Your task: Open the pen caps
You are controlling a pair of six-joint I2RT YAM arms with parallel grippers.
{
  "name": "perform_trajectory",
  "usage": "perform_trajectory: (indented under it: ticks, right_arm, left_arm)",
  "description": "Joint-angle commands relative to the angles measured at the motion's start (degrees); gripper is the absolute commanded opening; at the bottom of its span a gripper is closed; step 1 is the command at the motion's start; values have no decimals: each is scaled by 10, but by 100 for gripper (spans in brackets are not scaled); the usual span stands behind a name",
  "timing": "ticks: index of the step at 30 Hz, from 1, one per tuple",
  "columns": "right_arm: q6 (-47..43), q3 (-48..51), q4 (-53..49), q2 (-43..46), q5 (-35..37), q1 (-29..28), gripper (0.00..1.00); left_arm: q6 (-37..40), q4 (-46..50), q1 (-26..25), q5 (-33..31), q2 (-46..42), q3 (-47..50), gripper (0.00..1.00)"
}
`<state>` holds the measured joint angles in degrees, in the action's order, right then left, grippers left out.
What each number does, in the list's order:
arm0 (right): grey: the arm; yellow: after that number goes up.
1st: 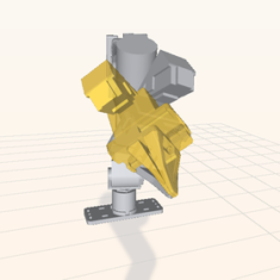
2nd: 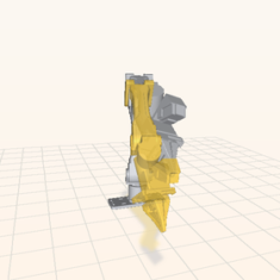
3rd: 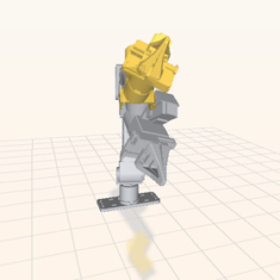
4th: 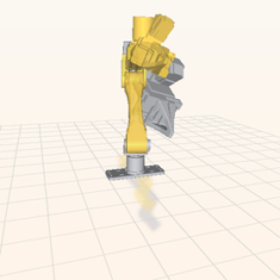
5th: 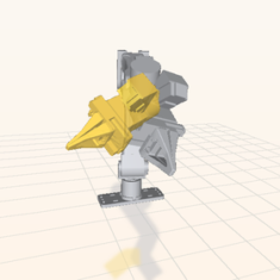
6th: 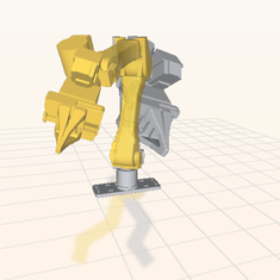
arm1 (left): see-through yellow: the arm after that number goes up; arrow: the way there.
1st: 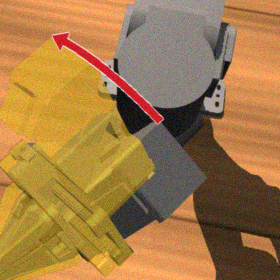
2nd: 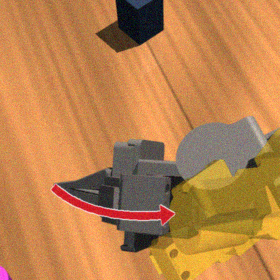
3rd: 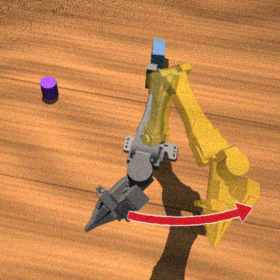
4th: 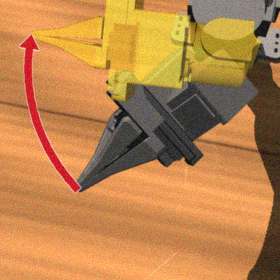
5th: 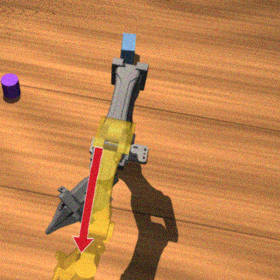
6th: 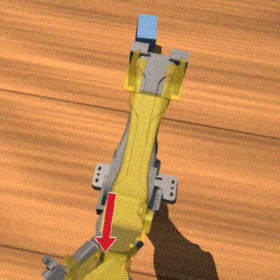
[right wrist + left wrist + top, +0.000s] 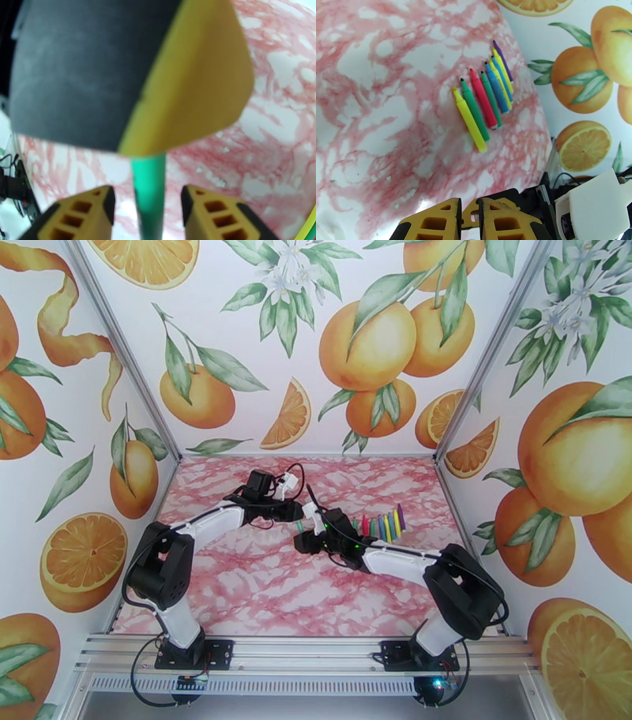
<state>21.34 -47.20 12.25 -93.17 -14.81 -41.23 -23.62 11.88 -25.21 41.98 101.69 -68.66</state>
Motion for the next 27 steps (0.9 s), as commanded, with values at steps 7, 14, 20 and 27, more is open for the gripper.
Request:
perform_trajectory:
  ticks: [7, 14, 20, 27]
  right_arm:
    - [-11, -13, -6, -4, -6, 0, 26]
    - [-21, 2, -9, 2, 1, -3, 14]
    - [-35, 28, 3, 22, 0, -10, 3]
    - [-46, 44, 9, 31, 7, -17, 0]
  left_arm:
    - [0, -10, 0, 10, -13, -24, 0]
    - [-19, -13, 14, -19, -13, -34, 0]
    - [-39, -12, 40, -67, -15, -37, 0]
    - [-80, -47, 60, -85, -8, -35, 0]
